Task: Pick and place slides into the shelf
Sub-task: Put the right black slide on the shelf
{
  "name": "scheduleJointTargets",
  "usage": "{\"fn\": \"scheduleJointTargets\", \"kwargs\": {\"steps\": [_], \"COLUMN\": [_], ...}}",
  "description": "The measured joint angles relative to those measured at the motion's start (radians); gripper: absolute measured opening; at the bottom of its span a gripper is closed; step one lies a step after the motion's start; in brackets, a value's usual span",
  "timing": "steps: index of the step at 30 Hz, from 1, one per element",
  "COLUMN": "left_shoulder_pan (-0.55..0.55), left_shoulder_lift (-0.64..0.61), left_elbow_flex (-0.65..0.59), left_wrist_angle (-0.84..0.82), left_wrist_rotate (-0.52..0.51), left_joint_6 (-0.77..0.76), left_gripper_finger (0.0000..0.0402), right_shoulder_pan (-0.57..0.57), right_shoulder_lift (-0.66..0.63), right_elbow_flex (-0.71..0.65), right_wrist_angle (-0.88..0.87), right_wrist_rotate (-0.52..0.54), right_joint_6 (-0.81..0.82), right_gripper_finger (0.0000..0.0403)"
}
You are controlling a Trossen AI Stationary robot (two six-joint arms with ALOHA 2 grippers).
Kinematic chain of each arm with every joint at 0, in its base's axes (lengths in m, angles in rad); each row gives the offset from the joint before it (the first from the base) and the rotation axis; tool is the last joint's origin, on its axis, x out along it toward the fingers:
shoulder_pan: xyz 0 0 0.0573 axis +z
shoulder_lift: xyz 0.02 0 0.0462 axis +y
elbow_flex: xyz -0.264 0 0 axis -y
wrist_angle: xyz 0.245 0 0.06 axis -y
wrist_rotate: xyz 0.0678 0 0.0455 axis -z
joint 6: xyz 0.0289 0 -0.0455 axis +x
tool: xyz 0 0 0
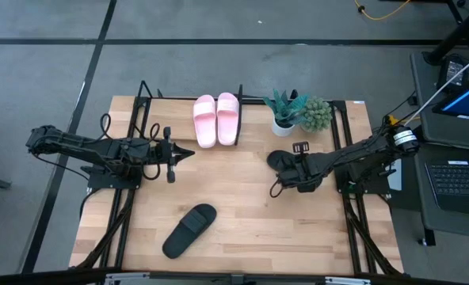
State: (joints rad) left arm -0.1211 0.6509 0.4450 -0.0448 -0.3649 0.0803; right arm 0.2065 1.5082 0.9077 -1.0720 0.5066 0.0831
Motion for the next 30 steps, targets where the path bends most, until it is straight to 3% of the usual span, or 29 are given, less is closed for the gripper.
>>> {"fn": "scheduleJointTargets", "kwargs": {"steps": [30], "left_shoulder_pan": [0.0], "left_shoulder_lift": [0.0], "left_elbow_flex": [0.0], "left_wrist_angle": [0.001], "left_wrist_rotate": [0.0], "left_joint_6": [0.0], "left_gripper_finger": [0.0], "right_shoulder_pan": [-0.036], "right_shoulder_lift": [0.004], "right_elbow_flex": [-0.017], "right_wrist_angle": [0.04], "right_wrist_rotate": [-0.056], "right_joint_6": [-0.092], "right_gripper_finger": [0.0113]}}
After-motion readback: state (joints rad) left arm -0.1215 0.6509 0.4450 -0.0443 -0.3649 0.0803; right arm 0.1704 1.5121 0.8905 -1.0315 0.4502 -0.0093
